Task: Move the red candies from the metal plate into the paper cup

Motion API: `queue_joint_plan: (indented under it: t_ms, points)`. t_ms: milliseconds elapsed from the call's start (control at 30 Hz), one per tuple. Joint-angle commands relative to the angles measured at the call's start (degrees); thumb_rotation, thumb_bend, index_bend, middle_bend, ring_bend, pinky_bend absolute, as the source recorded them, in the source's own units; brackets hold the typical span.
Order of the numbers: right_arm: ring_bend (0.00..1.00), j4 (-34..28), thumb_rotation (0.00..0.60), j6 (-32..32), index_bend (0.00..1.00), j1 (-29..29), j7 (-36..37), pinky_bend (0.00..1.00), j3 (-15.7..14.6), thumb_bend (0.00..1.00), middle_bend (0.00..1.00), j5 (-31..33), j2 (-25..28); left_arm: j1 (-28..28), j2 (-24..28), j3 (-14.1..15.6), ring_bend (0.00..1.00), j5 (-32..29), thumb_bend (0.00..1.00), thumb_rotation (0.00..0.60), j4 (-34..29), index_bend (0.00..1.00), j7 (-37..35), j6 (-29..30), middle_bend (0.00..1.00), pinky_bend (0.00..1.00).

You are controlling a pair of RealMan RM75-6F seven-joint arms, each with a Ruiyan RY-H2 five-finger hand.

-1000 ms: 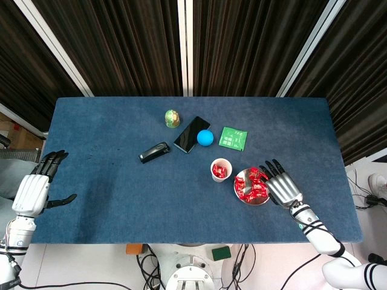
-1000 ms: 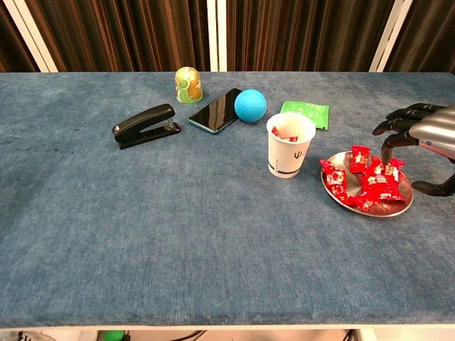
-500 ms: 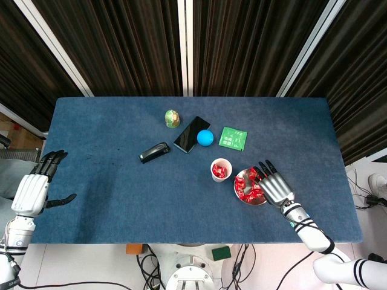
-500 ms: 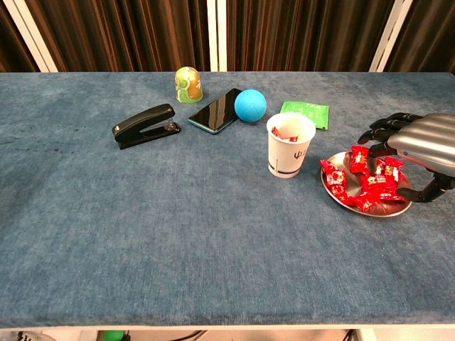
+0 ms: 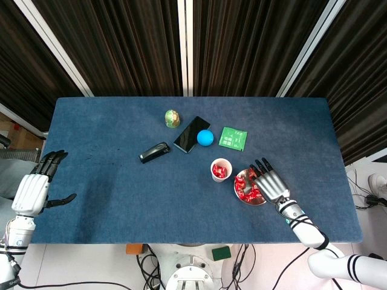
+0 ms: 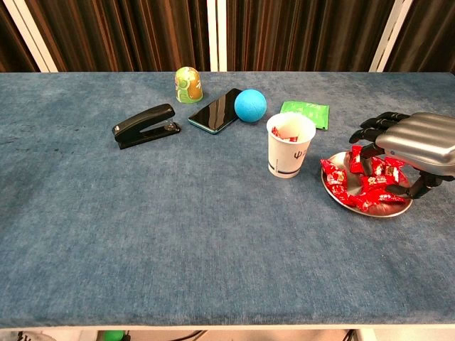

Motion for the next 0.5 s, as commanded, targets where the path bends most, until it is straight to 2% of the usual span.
queue_joint_plan:
  t_ms: [33,500]
  points:
    - [0.0,0.4,0.6,-0.25,0.45,0.27,-0.78,0.0,0.13,0.35,0.08,0.43,-0.46,-0.02,-0.03,0.0,0.05,-0.01,0.09,0.6,0.04,0.1,-0.01,-0.03,0.07,0.22]
    - [0.0,-0.36,0.6,-1.47,0.49,1.65,-4.88,0.0,0.52,0.35,0.08,3.01,-0.56,-0.04,-0.1,-0.02,0.05,-0.17,0.09,0.6,0.1,0.1,0.19,-0.13,0.07,0.22]
